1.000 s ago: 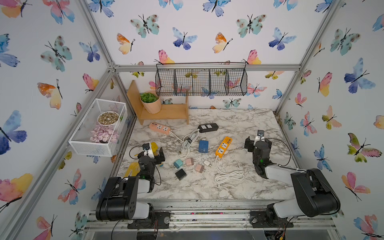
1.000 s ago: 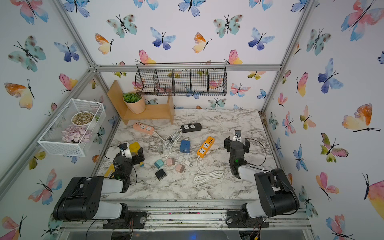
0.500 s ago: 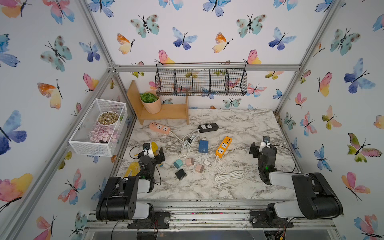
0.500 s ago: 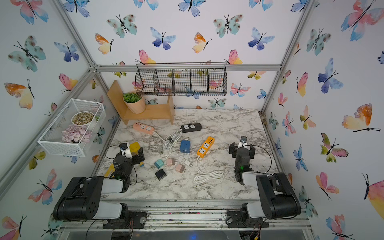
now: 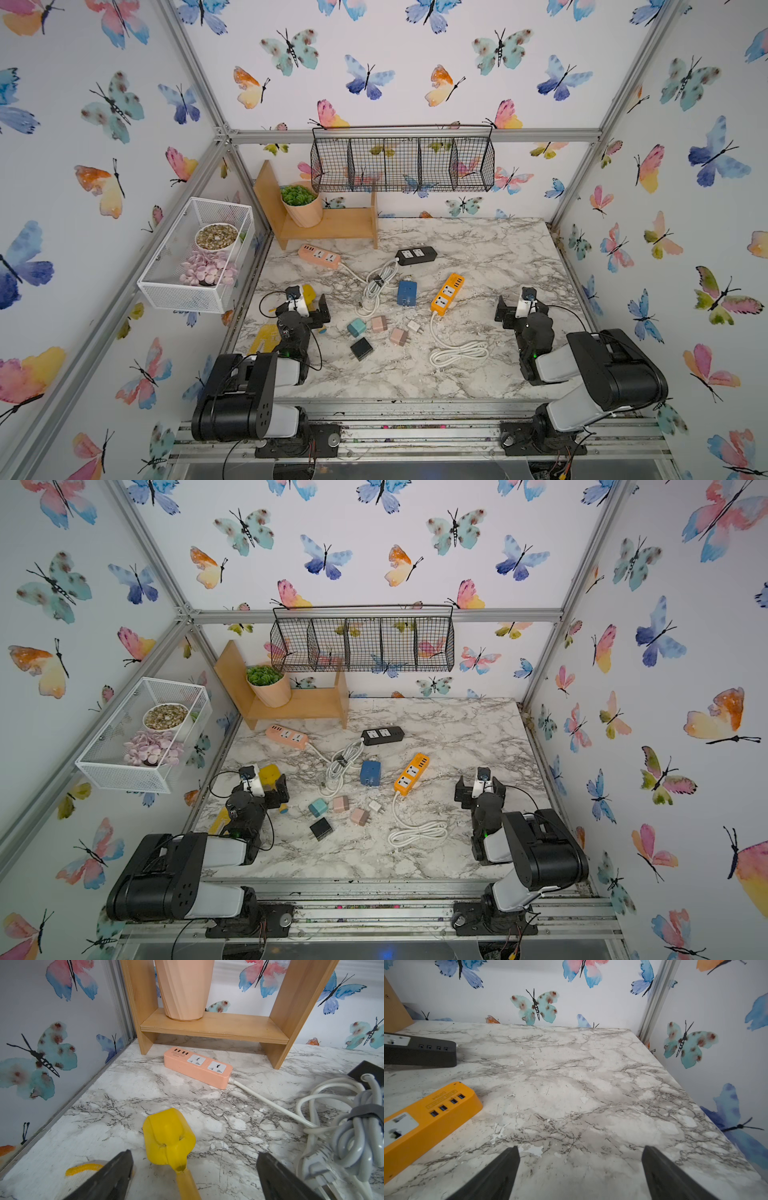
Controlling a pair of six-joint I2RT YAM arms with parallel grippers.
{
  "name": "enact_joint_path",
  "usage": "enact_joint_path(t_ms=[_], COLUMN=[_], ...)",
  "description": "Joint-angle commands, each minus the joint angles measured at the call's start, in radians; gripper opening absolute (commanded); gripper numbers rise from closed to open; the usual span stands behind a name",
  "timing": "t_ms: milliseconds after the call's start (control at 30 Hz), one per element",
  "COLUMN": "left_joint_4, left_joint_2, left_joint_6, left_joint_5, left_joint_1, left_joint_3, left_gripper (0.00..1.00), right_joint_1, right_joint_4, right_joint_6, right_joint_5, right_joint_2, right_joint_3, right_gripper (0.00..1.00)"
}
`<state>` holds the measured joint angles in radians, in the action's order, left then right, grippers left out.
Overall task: Pull the plug off the socket
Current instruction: Reset both arms
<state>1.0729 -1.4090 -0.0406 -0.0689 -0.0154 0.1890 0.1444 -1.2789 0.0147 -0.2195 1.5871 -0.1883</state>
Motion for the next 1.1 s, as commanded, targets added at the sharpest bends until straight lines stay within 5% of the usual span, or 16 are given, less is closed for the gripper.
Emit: enact_joint_path(t_ms=[0, 1067], left_joint_4=[0.003, 0.003], left_joint_2=[0.007, 0.007], left_joint_6=[0.011, 0.012], left_joint_5=[0.003, 0.001], left_joint_1=[-0.007, -0.007], left_joint_3=[0.016, 0.016], left_gripper=[0.98, 0.98], right_joint_1=[-0.006, -0.017], right_joint_4=[0.068, 0.041], right_joint_6=[-0.008, -0.011], right_joint_5=[0.017, 0.022], right_joint_2=[-0.014, -0.007], right_joint_3=[-0.055, -0.051], right_gripper=[0.98, 0.98])
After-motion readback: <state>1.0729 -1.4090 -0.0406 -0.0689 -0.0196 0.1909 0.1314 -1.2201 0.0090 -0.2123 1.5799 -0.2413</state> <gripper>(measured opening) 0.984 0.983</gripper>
